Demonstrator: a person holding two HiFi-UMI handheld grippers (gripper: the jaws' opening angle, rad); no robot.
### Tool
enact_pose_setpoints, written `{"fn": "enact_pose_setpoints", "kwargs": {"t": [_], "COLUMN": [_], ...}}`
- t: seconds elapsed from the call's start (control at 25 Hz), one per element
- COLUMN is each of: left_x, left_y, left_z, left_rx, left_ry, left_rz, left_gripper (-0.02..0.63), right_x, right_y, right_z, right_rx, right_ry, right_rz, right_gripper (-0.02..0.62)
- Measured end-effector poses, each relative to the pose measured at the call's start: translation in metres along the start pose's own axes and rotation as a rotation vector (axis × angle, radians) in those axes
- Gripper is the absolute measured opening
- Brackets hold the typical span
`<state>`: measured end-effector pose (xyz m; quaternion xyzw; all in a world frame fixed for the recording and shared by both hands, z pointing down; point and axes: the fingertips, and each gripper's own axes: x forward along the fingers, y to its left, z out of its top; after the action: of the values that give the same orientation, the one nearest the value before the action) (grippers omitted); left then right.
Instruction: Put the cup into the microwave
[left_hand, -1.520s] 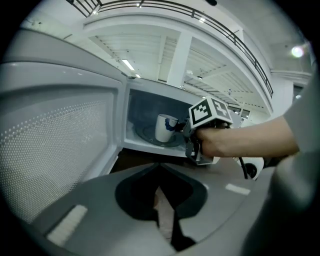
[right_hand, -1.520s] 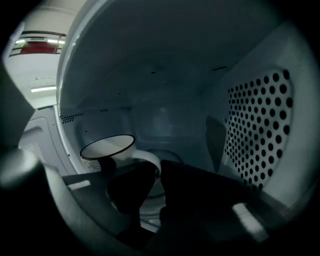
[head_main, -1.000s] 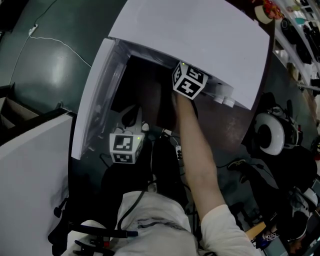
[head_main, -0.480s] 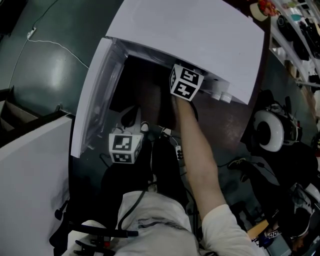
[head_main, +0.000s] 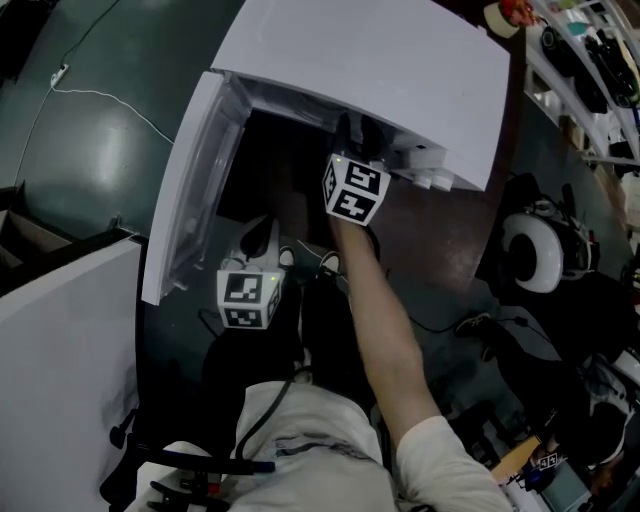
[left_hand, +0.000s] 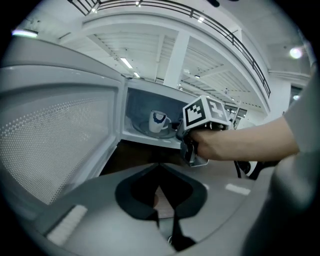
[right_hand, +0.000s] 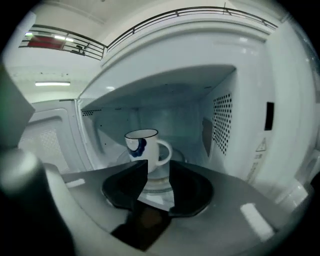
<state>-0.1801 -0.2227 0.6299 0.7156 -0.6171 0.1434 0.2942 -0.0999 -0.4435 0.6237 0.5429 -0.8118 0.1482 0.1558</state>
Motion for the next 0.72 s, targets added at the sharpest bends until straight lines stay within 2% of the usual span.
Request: {"fn": "enact_pose_setpoints", "kwargs": {"t": [0.08,0.2,0.52,0.72], "left_x": [-0.004,-0.011,-0.044,-0.067], "left_y": [-0.003,-0.011,-0.026,-0.051], "left_z": [0.002,0.010,0.045,0.078], "left_rx": [0.005,0.017,0.043,0.086], "left_ry": [-0.013,-0.048,-0.151,-0.233], "left_rz": [-0.005,-0.027,-0.038,-0.090], "left_gripper": [-0.002,-0.003,-0.003,-0.003], "right_x": [-0.019,-0.051,-0.147,-0.208], "right_y": [0.008,0.019,0.036,0.037], "right_z": [0.000,0.003,0.015,0.022], "right_rx": [0.001,0.002,-0.019,-0.048], "right_ry": [-0.015,-0.047,-0.096,-0.112], "right_rz": [0.021,0.050,0.074,0.064], "right_gripper": [0.115,0.003,0.000,0.000]}}
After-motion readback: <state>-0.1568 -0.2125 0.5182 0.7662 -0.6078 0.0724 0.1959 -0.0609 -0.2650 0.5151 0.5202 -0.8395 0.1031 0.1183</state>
